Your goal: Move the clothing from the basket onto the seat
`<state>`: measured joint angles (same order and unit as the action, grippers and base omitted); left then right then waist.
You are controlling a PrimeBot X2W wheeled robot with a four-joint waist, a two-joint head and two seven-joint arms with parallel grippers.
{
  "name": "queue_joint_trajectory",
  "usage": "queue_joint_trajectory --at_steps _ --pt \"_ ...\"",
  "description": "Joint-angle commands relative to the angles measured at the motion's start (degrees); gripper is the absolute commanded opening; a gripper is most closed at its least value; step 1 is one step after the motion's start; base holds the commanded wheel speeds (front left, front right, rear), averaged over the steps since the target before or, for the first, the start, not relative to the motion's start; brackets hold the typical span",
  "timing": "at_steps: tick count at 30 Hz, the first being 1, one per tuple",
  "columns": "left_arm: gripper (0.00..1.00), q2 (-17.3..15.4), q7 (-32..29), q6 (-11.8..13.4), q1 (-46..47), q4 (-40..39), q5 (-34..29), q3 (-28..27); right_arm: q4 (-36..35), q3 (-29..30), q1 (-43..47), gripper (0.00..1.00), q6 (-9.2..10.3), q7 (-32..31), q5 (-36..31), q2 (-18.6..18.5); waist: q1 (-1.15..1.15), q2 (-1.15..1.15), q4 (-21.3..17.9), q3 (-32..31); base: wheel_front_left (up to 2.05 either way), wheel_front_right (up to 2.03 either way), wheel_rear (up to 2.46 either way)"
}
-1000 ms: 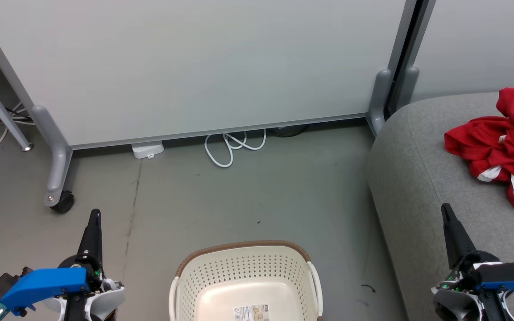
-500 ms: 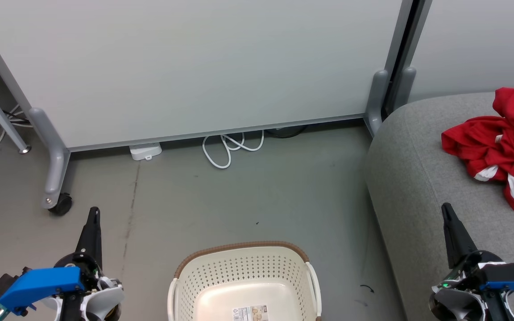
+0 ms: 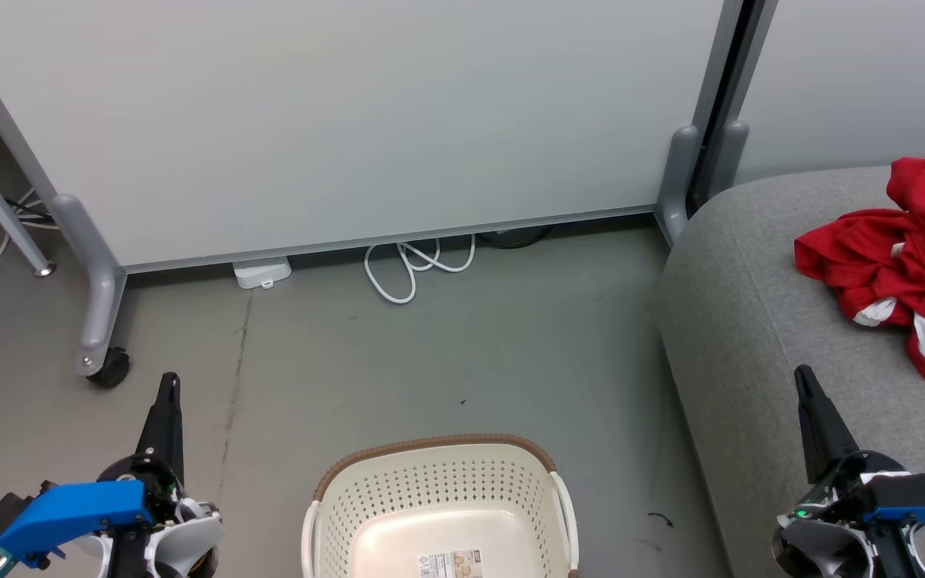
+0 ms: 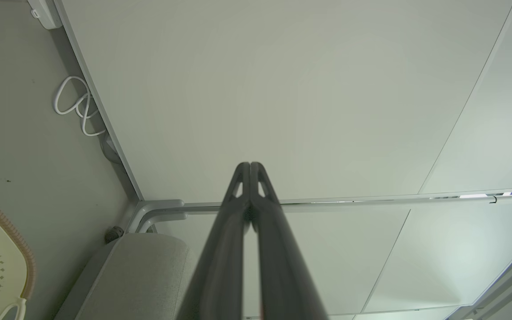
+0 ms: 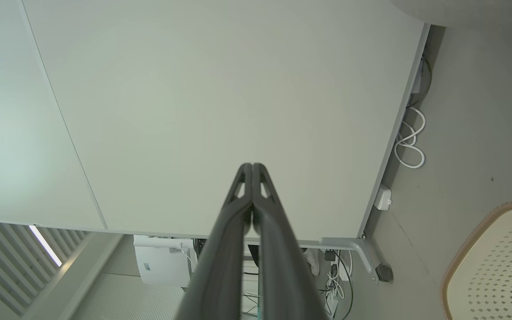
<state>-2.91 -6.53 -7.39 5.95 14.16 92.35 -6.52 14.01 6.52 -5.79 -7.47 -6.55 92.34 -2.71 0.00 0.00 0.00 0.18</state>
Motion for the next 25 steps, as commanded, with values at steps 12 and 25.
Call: queue_joint_trajectory --at_steps 12,25 --pt "0.00 0.07 -0.23 -0.20 0.53 -0.21 0.13 -0.16 0.07 0.06 -0.77 0.00 -0.04 -0.17 0.15 -0.31 0.00 0.00 0.00 0.00 0.00 0.00 0.00" --pt "0.00 0.07 -0.22 -0.20 0.53 -0.21 0.13 -0.15 0.07 0.07 -0.77 0.00 -0.04 -0.17 0.16 -0.31 0.00 0.00 0.00 0.00 0.00 0.00 0.00"
